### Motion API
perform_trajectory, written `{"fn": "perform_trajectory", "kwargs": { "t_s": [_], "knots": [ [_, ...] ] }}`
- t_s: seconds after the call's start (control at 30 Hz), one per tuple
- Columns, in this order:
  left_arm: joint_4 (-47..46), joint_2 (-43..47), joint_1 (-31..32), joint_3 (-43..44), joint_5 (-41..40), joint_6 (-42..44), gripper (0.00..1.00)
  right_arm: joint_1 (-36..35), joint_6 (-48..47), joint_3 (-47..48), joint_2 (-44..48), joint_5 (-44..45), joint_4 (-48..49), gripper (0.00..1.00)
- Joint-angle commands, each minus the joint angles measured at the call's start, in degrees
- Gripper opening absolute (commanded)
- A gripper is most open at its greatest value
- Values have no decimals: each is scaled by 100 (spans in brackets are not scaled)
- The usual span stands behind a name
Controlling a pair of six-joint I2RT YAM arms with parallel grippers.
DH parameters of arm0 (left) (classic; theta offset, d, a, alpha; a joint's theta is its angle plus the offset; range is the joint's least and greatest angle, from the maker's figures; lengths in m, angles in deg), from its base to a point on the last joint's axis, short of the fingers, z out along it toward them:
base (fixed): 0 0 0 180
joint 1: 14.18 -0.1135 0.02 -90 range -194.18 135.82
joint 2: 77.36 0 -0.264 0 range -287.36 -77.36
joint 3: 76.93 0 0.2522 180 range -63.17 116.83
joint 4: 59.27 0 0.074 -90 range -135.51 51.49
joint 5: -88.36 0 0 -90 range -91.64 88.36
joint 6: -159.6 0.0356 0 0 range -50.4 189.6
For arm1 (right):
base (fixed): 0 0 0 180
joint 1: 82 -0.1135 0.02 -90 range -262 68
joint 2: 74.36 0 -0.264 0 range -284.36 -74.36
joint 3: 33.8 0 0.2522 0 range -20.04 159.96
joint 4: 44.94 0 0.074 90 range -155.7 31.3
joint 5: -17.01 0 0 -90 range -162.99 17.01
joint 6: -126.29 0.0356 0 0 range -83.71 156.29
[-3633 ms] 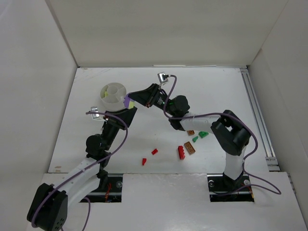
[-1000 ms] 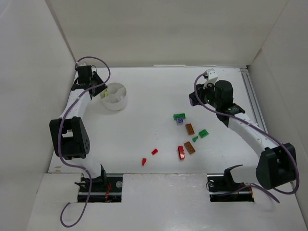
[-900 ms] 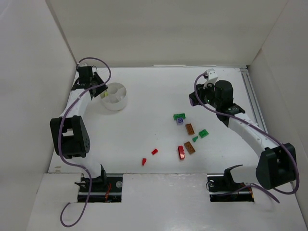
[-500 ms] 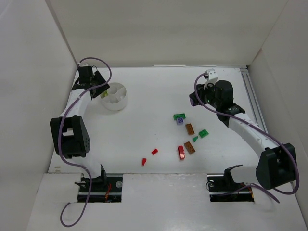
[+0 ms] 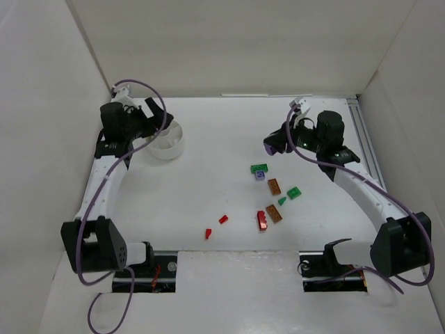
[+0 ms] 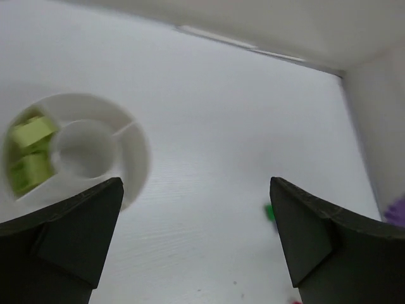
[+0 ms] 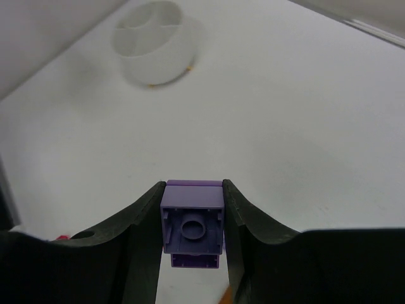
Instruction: Sort the legos into containers by color
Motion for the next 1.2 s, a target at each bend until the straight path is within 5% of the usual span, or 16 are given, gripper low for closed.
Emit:
{"fn": "perform_trajectory", "kwargs": {
  "t_s": [0.0,0.13,0.33,0.6,0.9,1.17],
  "knots": [
    [-1248,470,585,-491,2544,582,100,26,331,304,-141,-2104,710,19],
    [-2031,585,1568,-1010,3720,873,100,-79,1358,-4,-202,-2749,1984,19],
    [-2594,410,2906,-1081,3784,1084,100,-589,2054,-136,104,-2619,2750,19],
    [-3315,137,3339,-906,3669,706,99,-932,3170,-452,176,-2189,3891,20],
    [-3658,84,3392,-721,3590,424,71,-1248,4085,-673,-184,-1942,5456,20],
    [-3658,84,3392,-668,3661,310,41,-1433,3813,-427,-361,-1652,5125,20]
  ]
}}
